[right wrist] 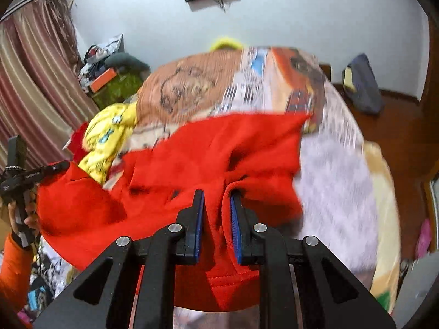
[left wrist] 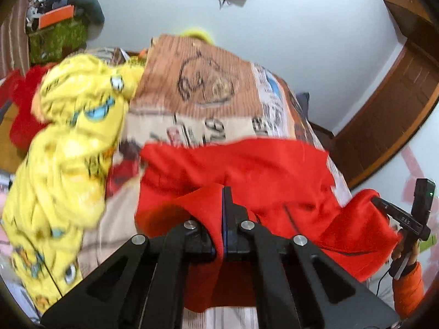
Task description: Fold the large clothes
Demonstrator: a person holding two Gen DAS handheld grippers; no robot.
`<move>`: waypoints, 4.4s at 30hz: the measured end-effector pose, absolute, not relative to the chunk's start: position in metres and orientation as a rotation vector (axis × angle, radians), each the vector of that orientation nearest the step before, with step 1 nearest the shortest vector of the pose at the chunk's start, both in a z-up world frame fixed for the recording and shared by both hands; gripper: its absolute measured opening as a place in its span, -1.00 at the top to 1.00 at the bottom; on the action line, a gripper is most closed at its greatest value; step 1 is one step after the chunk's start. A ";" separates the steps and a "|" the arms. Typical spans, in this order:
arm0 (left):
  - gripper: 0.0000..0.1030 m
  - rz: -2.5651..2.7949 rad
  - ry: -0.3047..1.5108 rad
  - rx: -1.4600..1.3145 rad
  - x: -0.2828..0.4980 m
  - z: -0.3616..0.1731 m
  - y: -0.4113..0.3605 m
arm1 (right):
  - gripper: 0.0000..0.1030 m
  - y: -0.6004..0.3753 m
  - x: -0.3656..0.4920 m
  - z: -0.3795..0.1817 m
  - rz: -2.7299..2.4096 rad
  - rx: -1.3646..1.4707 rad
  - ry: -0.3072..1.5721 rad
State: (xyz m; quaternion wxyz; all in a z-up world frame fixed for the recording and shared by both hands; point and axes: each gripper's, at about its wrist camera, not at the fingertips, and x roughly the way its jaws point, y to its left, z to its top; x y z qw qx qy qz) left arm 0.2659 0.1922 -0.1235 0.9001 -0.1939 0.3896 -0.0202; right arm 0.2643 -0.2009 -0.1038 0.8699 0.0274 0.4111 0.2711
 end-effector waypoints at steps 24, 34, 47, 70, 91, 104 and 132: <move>0.71 0.123 1.005 -0.392 0.442 -0.198 0.234 | 0.61 -0.191 0.421 -0.098 0.378 0.036 0.823; -0.02 0.140 0.826 -0.277 0.403 -0.130 0.222 | 0.29 -0.130 0.380 -0.118 0.518 -0.148 0.859; -0.04 -0.039 1.097 -0.159 0.416 -0.246 0.141 | 0.12 -0.039 0.350 -0.184 0.617 -0.388 0.936; -0.58 0.294 1.102 -0.191 0.337 -0.298 0.227 | -0.35 -0.160 0.358 -0.196 0.309 -0.281 0.975; -0.58 0.180 0.995 -0.296 0.274 -0.251 0.198 | -0.35 -0.136 0.324 -0.164 0.495 -0.185 0.951; -0.57 -0.095 1.000 -0.774 0.284 -0.291 0.202 | -0.49 -0.085 0.308 -0.215 0.563 -0.380 1.020; 0.81 0.109 0.890 -0.987 0.378 -0.303 0.251 | -0.56 -0.085 0.317 -0.180 0.567 -0.258 0.983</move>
